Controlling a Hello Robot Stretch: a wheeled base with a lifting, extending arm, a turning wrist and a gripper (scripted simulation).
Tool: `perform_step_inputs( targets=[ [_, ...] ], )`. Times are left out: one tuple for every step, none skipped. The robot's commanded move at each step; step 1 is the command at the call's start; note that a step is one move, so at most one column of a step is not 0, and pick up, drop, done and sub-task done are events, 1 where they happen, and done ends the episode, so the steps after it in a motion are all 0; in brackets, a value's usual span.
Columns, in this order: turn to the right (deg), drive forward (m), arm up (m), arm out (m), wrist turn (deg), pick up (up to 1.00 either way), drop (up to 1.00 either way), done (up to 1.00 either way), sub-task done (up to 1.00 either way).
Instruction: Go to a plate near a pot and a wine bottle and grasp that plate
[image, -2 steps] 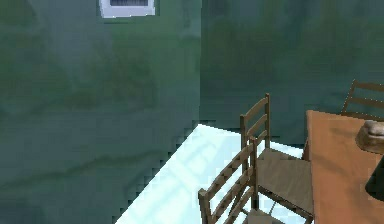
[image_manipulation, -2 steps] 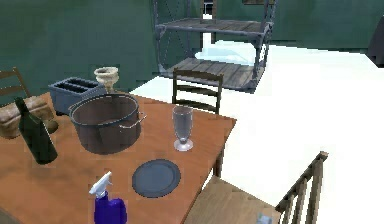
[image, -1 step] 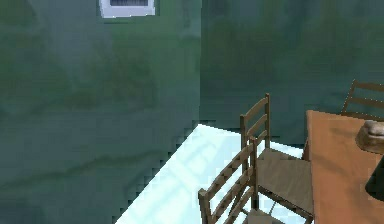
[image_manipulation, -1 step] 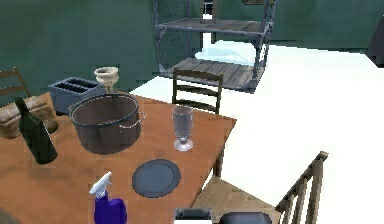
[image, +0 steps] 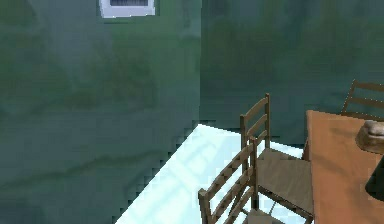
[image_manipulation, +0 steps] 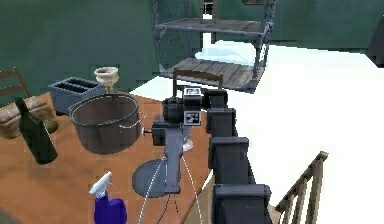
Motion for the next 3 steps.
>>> perform_step_inputs(
  targets=[
    [0.0,0.00,0.00,0.00,45.0,0.00,0.00,0.00,0.00],
    [0.0,0.00,0.00,0.00,45.0,0.00,0.00,0.00,0.00],
    [0.0,0.00,0.00,0.00,45.0,0.00,0.00,0.00,0.00]
  ],
)
